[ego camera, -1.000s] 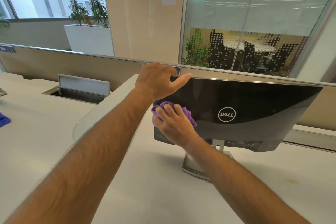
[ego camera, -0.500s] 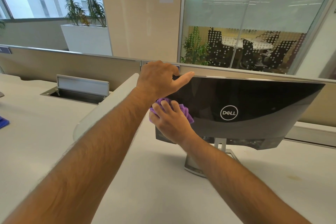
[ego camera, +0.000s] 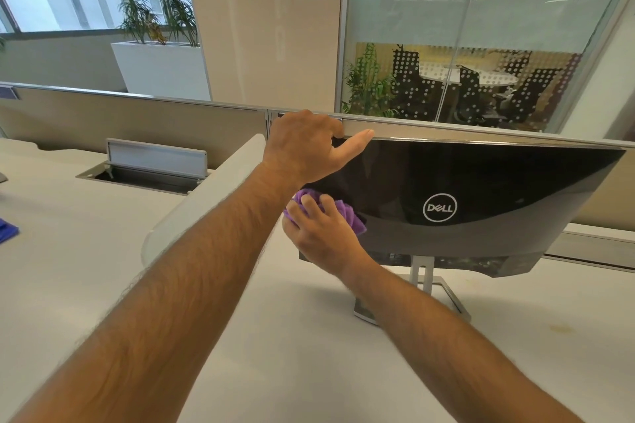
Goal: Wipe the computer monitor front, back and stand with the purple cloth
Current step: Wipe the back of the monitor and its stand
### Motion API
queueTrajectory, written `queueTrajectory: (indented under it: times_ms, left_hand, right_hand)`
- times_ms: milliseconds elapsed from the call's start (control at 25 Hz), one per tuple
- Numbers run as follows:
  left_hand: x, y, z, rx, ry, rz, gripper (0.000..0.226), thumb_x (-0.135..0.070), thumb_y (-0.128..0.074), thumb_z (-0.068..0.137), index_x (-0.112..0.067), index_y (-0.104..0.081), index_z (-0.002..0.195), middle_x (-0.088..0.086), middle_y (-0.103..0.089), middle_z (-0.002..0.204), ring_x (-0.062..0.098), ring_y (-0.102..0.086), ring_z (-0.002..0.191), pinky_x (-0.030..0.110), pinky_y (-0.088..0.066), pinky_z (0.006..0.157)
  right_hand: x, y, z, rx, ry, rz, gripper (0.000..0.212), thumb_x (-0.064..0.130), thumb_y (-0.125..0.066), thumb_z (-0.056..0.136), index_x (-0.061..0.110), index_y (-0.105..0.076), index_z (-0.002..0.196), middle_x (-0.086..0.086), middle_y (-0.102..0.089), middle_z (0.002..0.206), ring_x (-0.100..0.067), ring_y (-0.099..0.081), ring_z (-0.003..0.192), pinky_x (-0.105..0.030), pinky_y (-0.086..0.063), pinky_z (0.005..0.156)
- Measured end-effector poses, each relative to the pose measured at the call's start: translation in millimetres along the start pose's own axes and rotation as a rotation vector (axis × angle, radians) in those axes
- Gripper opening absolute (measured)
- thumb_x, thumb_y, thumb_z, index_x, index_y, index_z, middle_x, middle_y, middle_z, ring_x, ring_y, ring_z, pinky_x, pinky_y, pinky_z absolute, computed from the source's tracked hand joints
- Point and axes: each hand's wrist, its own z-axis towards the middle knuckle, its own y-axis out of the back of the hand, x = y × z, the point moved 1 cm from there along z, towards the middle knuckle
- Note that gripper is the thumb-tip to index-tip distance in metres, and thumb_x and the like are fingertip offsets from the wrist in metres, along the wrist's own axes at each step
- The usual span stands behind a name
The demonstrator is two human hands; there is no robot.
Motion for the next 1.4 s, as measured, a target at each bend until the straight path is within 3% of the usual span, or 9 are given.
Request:
queueTrajectory:
  times_ms: [240, 360, 480, 560, 720, 880, 1080, 1280, 1400]
  left_hand:
    - [-1, -2, -2, -0.003, 0.010, 0.002, 0.085, -0.082, -0.015, 0.085, -0.026, -0.078, 0.083, -0.011, -0.061, 0.057, 0.012, -0.055, 0.052, 0.019, -0.046, 0.052]
    - [-2, -3, -2, -0.004, 0.016, 0.000, 0.084, -0.082, -0.014, 0.085, -0.026, -0.078, 0.082, -0.012, -0.061, 0.058, 0.011, -0.055, 0.052, 0.018, -0.046, 0.052]
    - [-3, -2, -2, -0.004, 0.014, 0.016, 0.084, -0.081, -0.015, 0.085, -0.026, -0.077, 0.080, -0.012, -0.061, 0.058, 0.011, -0.053, 0.052, 0.016, -0.035, 0.051]
    - [-2, -1, -3, -0.005, 0.011, 0.012, 0.084, -0.081, -0.015, 0.085, -0.025, -0.077, 0.080, -0.011, -0.062, 0.059, 0.011, -0.053, 0.052, 0.016, -0.036, 0.051]
    - [-3, -1, -3, -0.002, 0.013, -0.024, 0.085, -0.081, -0.014, 0.084, -0.023, -0.077, 0.078, -0.007, -0.063, 0.059, 0.012, -0.055, 0.053, 0.026, -0.053, 0.057]
    - [-3, -2, -3, -0.003, 0.020, -0.019, 0.086, -0.081, -0.013, 0.083, -0.023, -0.075, 0.075, -0.007, -0.062, 0.058, 0.012, -0.055, 0.053, 0.026, -0.053, 0.057]
    - [-3, -1, -3, -0.007, 0.015, 0.021, 0.085, -0.082, -0.013, 0.084, -0.023, -0.073, 0.070, -0.008, -0.058, 0.054, 0.011, -0.052, 0.050, 0.023, -0.047, 0.053]
    - [-4, -1, -3, -0.006, 0.015, 0.025, 0.082, -0.080, -0.015, 0.085, -0.022, -0.072, 0.069, -0.007, -0.056, 0.053, 0.011, -0.051, 0.049, 0.021, -0.045, 0.053]
    - [-3, -2, -3, -0.014, 0.018, 0.026, 0.085, -0.081, -0.013, 0.084, -0.022, -0.073, 0.071, -0.007, -0.059, 0.054, 0.011, -0.053, 0.050, 0.023, -0.048, 0.054]
  right_hand:
    - [38, -55, -64, 0.398, 0.205, -0.048, 0.040, 0.030, -0.074, 0.085, 0.013, -0.063, 0.119, -0.012, -0.052, 0.133, -0.034, -0.048, 0.121, -0.048, -0.047, 0.096]
    - [32, -54, -65, 0.338, 0.244, -0.072, 0.040, 0.028, -0.075, 0.084, 0.012, -0.063, 0.119, -0.012, -0.054, 0.131, -0.033, -0.050, 0.119, -0.047, -0.048, 0.095]
    - [27, -46, -46, 0.255, 0.150, -0.010, 0.041, 0.024, -0.076, 0.083, 0.012, -0.062, 0.120, -0.011, -0.056, 0.129, -0.033, -0.052, 0.118, -0.047, -0.049, 0.093]
    - [31, -49, -45, 0.287, 0.183, -0.032, 0.042, 0.026, -0.075, 0.084, 0.012, -0.062, 0.121, -0.012, -0.054, 0.131, -0.033, -0.050, 0.120, -0.047, -0.048, 0.096]
    - [42, -55, -56, 0.433, 0.357, -0.162, 0.046, 0.032, -0.076, 0.084, 0.012, -0.061, 0.123, -0.013, -0.050, 0.135, -0.035, -0.048, 0.124, -0.048, -0.045, 0.100]
    - [31, -46, -39, 0.347, 0.291, -0.129, 0.045, 0.029, -0.072, 0.087, 0.012, -0.058, 0.126, -0.012, -0.053, 0.134, -0.033, -0.050, 0.123, -0.047, -0.047, 0.100]
    - [51, -60, -55, 0.482, 0.426, -0.211, 0.038, 0.028, -0.073, 0.087, 0.013, -0.065, 0.121, -0.011, -0.050, 0.136, -0.035, -0.044, 0.127, -0.048, -0.042, 0.101]
    - [34, -49, -27, 0.338, 0.227, -0.076, 0.044, 0.024, -0.076, 0.083, 0.009, -0.060, 0.121, -0.015, -0.053, 0.129, -0.035, -0.049, 0.119, -0.049, -0.047, 0.096]
    - [44, -56, -36, 0.417, 0.326, -0.119, 0.044, 0.029, -0.078, 0.082, 0.011, -0.063, 0.119, -0.015, -0.051, 0.132, -0.036, -0.046, 0.122, -0.049, -0.044, 0.099]
